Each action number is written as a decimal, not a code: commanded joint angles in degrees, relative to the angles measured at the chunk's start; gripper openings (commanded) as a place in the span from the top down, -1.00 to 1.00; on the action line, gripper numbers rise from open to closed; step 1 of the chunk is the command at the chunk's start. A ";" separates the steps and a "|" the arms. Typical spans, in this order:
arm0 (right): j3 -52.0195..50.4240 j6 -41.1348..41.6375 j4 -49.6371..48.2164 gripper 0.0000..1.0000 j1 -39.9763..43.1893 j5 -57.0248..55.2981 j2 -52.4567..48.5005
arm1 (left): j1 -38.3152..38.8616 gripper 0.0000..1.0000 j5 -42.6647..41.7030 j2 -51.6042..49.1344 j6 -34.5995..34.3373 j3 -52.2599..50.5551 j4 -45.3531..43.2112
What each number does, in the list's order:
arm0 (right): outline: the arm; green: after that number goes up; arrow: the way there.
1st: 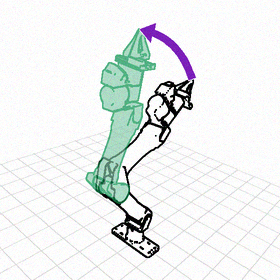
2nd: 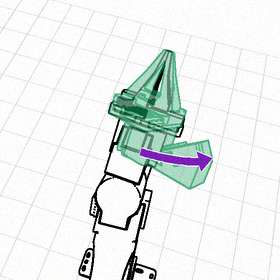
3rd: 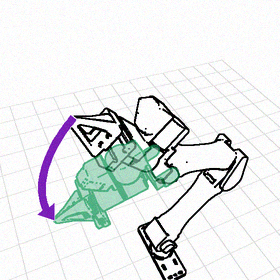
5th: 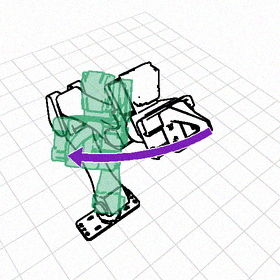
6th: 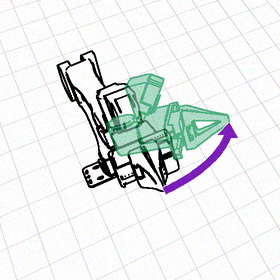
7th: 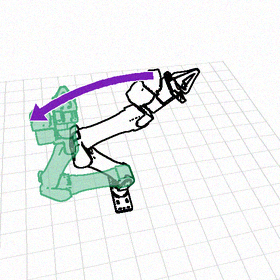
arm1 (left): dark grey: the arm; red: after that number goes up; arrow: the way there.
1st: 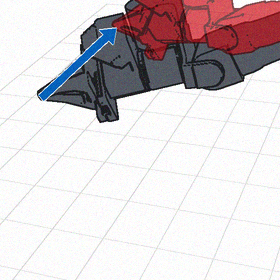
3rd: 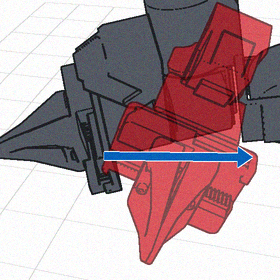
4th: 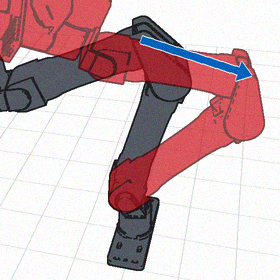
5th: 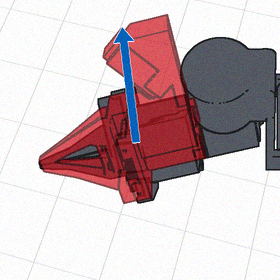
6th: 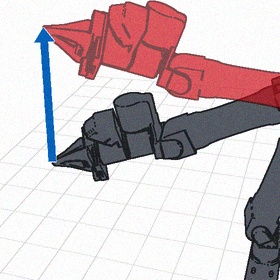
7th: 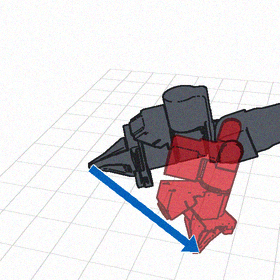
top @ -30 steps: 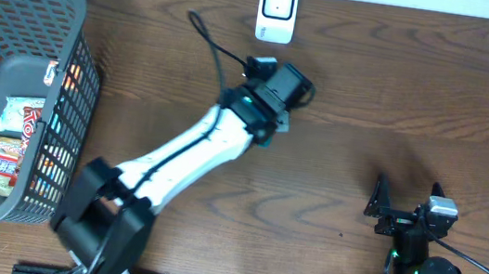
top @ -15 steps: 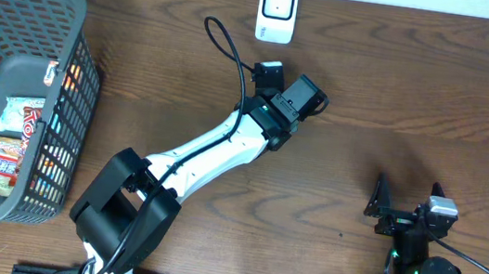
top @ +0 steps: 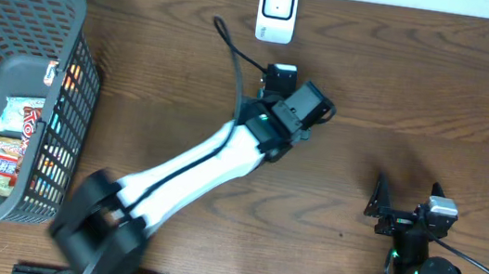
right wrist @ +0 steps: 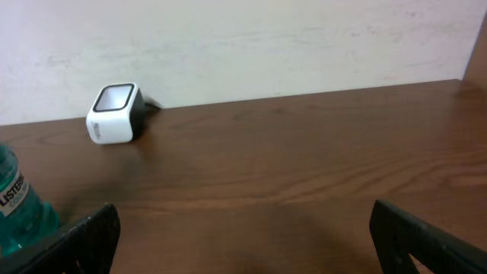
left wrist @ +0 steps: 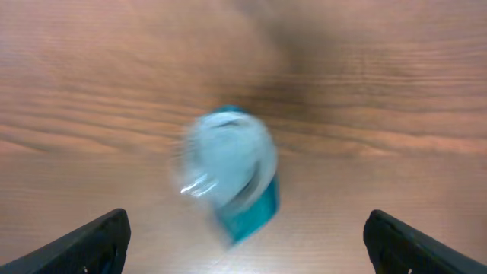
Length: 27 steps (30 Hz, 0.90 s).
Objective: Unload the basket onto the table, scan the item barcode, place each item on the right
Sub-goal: 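Lift the bottle out and set it upright on the table centre, then return the left gripper to the basket and grasp the red snack bar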
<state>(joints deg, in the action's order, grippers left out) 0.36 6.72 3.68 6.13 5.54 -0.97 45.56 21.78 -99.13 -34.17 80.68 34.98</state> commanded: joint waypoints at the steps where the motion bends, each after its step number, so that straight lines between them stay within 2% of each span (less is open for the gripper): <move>1: -0.04 -0.57 0.20 -0.99 -0.13 -0.07 0.24 | 0.00 -0.96 1.53 11.34 8.20 0.55 2.54; 3: -0.04 -0.57 0.20 -0.99 -0.13 -0.07 0.24 | 0.00 -0.96 3.06 16.55 10.88 0.55 3.63; 6: -0.04 -0.57 0.20 -0.99 -0.13 -0.07 0.24 | 0.00 -0.96 10.99 26.38 11.74 0.55 4.92; 12: -0.04 -0.57 0.20 -0.99 -0.13 -0.07 0.24 | -0.02 -0.96 22.71 39.30 18.86 0.55 5.25; 20: -0.04 -0.57 0.20 -0.99 -0.13 -0.07 0.24 | -2.84 -0.96 47.50 51.80 19.10 0.55 6.32; 23: -0.04 -0.57 0.20 -0.99 -0.13 -0.07 0.24 | -4.63 -0.95 51.80 54.55 19.12 0.55 6.34; 27: -0.04 -0.57 0.20 -0.98 -0.13 -0.07 0.24 | -6.12 -0.96 52.26 56.94 19.15 0.55 6.36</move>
<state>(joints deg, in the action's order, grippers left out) 0.36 6.72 3.66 6.13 5.52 -0.97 40.34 69.28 -43.00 -16.01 80.75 41.19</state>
